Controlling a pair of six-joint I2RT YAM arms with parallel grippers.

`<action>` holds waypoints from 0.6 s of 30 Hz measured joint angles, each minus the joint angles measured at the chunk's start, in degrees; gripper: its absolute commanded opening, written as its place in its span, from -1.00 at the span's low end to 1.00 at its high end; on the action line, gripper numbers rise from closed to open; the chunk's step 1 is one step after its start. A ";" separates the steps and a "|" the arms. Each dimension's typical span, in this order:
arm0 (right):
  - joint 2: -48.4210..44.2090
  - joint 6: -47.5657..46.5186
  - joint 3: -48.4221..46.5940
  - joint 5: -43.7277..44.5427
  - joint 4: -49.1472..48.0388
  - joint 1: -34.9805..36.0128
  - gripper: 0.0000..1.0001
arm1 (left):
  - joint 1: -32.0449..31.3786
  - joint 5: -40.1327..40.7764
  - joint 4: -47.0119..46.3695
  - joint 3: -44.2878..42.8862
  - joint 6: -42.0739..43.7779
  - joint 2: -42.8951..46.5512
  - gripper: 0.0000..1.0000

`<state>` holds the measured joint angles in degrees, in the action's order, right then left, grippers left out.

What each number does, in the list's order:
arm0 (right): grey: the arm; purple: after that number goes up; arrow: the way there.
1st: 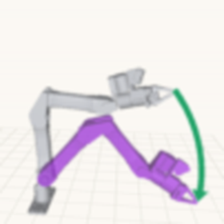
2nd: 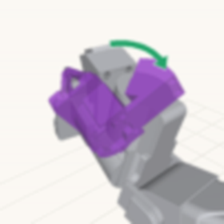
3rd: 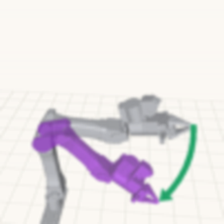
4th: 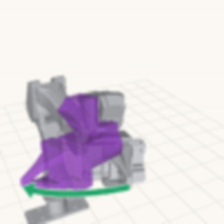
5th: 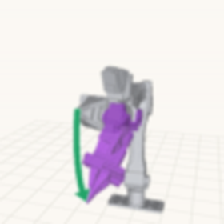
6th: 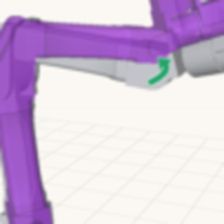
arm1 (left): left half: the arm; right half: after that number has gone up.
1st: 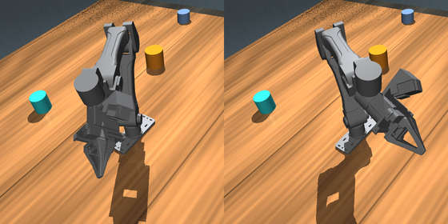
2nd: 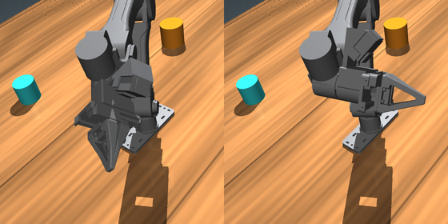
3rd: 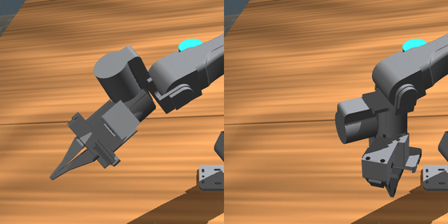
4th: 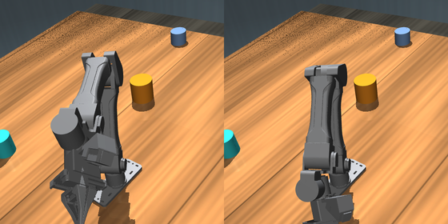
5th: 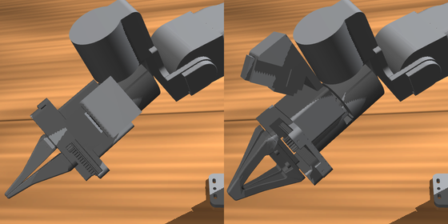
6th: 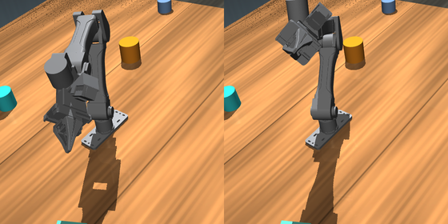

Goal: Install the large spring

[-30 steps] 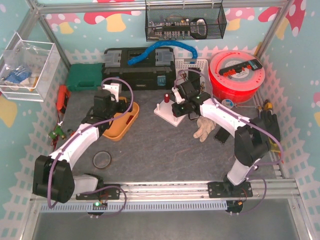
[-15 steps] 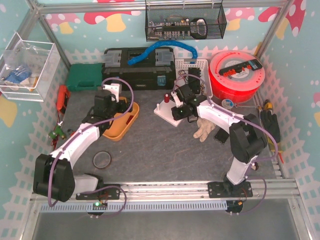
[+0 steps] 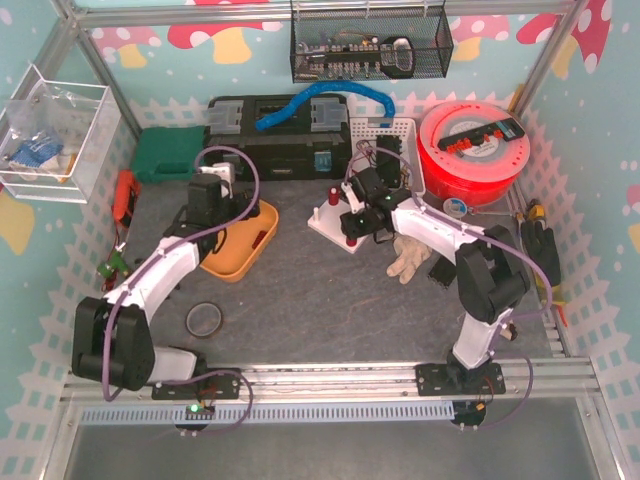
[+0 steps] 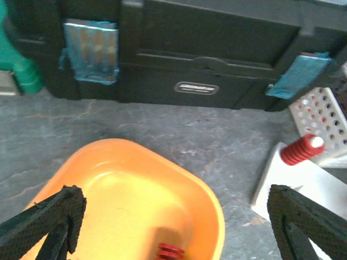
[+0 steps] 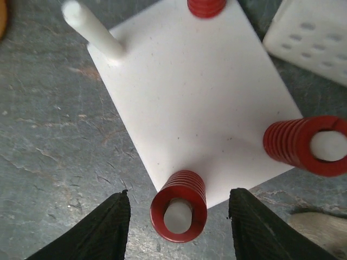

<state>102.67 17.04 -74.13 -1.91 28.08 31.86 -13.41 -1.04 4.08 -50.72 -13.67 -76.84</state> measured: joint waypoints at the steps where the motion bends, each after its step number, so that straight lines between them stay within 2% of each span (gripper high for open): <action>1: -0.44 -0.02 -0.46 0.02 0.63 0.00 0.10 | 0.83 -0.13 0.83 -0.63 -1.18 -0.46 0.66; 4: -2.34 0.20 -2.16 0.26 1.73 0.00 0.19 | 3.78 -1.22 3.58 -2.23 -3.93 -1.92 0.51; 9: -6.99 0.98 -5.92 1.14 3.28 0.00 0.46 | 6.08 -4.87 10.43 -5.01 -3.87 -5.22 0.31; 12: -9.20 1.46 -7.80 1.46 3.76 0.00 0.69 | 6.82 -8.20 15.39 -7.61 -2.84 -8.92 0.22; 18: -9.90 1.95 -10.03 2.34 4.33 0.00 0.80 | 8.33 -14.23 24.48 -11.41 1.81 -16.50 -0.07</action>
<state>92.77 18.98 -84.16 0.43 32.40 31.86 -5.08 -15.27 28.56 -62.13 -11.86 -93.34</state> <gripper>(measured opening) 0.891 0.508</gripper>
